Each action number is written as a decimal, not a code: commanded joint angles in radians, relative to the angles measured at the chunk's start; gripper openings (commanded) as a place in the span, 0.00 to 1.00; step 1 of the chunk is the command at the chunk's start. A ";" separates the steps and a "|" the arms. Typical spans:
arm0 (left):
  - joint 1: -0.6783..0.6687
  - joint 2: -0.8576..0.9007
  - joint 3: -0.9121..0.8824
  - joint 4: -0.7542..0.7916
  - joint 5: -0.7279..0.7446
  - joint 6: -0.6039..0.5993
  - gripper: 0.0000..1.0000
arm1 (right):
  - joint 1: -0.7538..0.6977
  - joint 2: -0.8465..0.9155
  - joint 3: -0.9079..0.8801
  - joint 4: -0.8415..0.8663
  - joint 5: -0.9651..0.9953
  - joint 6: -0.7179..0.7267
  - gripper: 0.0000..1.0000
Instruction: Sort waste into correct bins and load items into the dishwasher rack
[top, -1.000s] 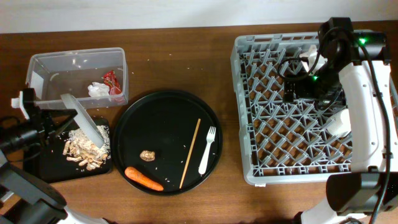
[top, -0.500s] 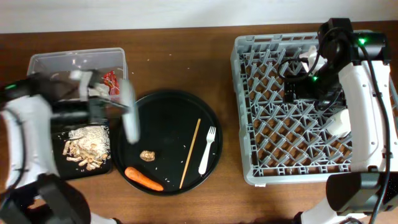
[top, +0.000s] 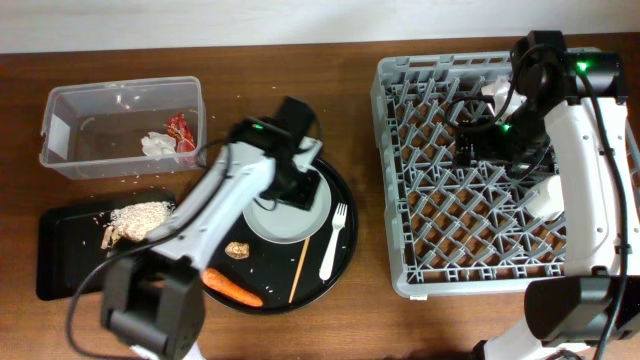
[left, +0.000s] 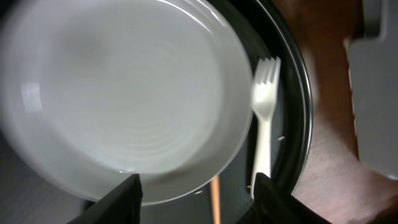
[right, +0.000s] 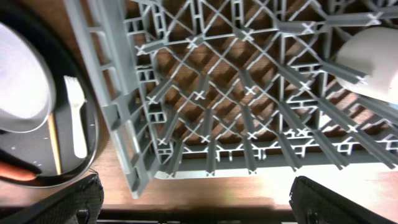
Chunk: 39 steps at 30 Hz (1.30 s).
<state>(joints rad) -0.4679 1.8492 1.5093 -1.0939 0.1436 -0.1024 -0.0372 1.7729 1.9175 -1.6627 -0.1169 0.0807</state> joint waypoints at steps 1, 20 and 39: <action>0.193 -0.236 0.031 -0.047 -0.010 -0.006 0.64 | 0.046 0.000 0.001 0.043 -0.171 -0.074 0.99; 0.774 -0.379 0.031 -0.224 -0.003 -0.006 0.99 | 0.620 0.573 0.000 0.465 -0.036 0.142 0.06; 0.774 -0.379 0.031 -0.225 -0.002 -0.006 0.99 | 0.266 0.257 0.053 0.317 1.196 0.505 0.04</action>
<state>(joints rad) 0.3035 1.4681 1.5352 -1.3205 0.1341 -0.1135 0.2249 1.9717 1.9987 -1.3521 1.0760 0.5419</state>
